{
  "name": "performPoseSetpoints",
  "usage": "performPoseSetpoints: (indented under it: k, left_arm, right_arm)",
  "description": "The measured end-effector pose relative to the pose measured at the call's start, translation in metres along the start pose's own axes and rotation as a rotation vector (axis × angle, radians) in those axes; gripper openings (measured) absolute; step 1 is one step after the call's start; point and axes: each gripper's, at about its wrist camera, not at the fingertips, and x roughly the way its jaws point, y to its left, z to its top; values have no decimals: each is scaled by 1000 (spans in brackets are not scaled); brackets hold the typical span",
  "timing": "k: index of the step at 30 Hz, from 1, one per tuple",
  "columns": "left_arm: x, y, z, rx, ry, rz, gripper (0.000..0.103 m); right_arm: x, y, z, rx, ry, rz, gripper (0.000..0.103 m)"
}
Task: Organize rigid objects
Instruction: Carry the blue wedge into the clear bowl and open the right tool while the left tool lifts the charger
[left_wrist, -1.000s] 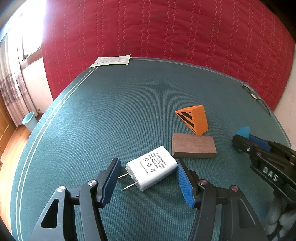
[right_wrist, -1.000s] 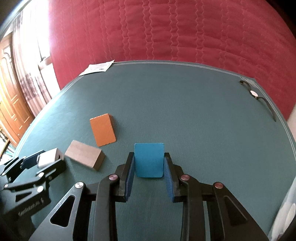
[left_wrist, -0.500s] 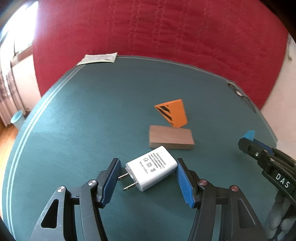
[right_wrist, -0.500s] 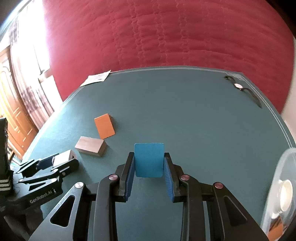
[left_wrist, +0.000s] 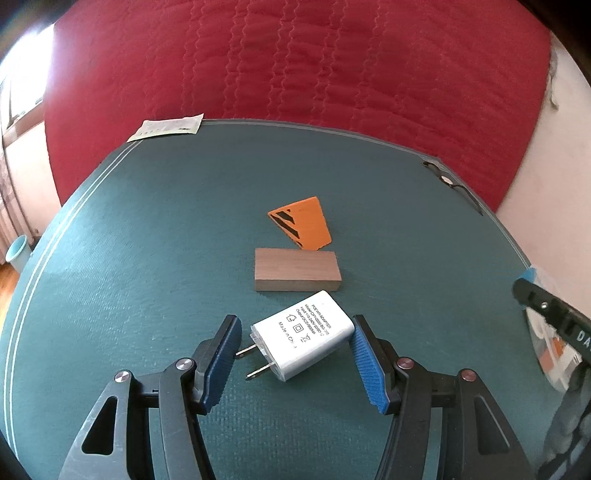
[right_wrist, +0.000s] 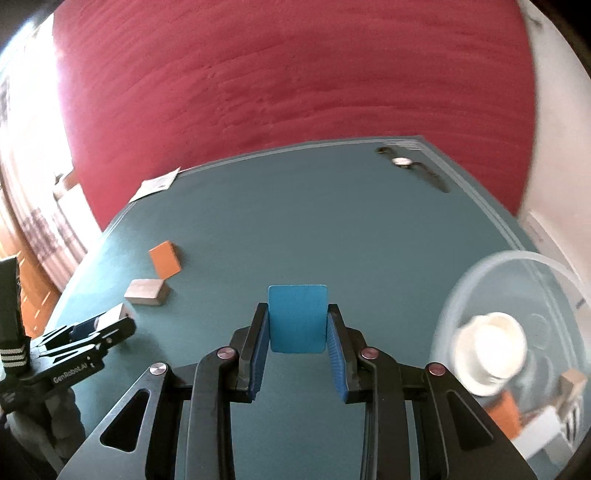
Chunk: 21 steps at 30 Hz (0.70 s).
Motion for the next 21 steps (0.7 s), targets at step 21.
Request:
performPoseSetpoints:
  k: [21]
  left_arm:
    - [-3, -38, 4, 68, 29, -6, 63]
  right_arm:
    - [-53, -138, -11, 200, -41, -270, 32]
